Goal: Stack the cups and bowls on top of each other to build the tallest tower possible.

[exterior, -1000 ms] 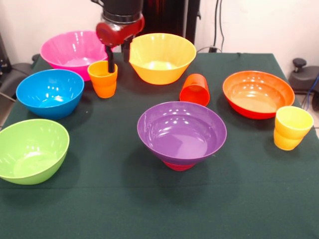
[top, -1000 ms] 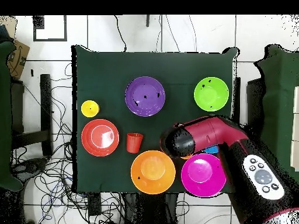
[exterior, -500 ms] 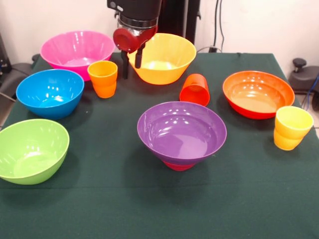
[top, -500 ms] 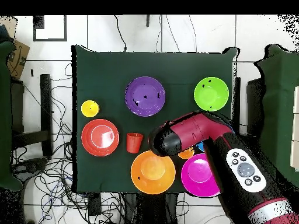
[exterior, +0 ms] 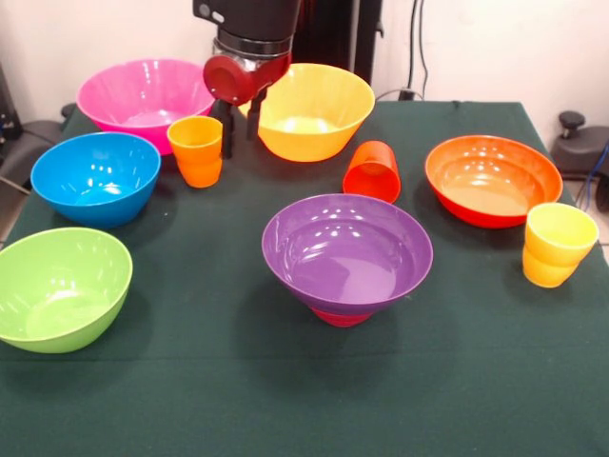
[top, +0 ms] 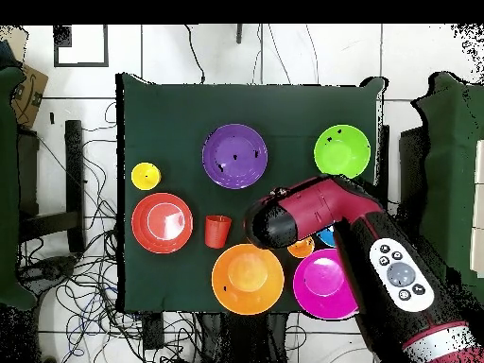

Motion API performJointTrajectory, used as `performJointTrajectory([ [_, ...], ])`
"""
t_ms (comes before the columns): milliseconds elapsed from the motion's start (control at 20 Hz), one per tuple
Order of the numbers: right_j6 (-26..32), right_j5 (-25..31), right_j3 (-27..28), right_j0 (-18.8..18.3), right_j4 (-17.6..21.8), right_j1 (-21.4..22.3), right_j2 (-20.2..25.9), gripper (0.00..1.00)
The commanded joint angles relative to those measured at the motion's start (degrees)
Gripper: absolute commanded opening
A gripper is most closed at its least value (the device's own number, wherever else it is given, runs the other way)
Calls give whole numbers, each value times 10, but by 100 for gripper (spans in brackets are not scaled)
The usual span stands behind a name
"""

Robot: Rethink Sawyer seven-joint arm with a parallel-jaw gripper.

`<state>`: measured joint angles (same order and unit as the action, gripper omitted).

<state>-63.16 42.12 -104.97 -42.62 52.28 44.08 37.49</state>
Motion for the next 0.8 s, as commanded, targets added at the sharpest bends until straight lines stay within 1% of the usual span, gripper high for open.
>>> performJointTrajectory([
  [50,-34,-40,48,32,77,-7,-43,100],
  [200,-48,-44,60,45,88,-13,-57,100],
  [350,-77,-45,80,66,113,-25,-81,100],
  [550,-136,-43,114,105,152,-48,-121,100],
  [650,-165,-33,141,130,167,-62,-141,100],
  [700,-187,-29,152,141,169,-66,-151,100],
  [800,-254,-35,173,156,153,-77,-173,100],
])
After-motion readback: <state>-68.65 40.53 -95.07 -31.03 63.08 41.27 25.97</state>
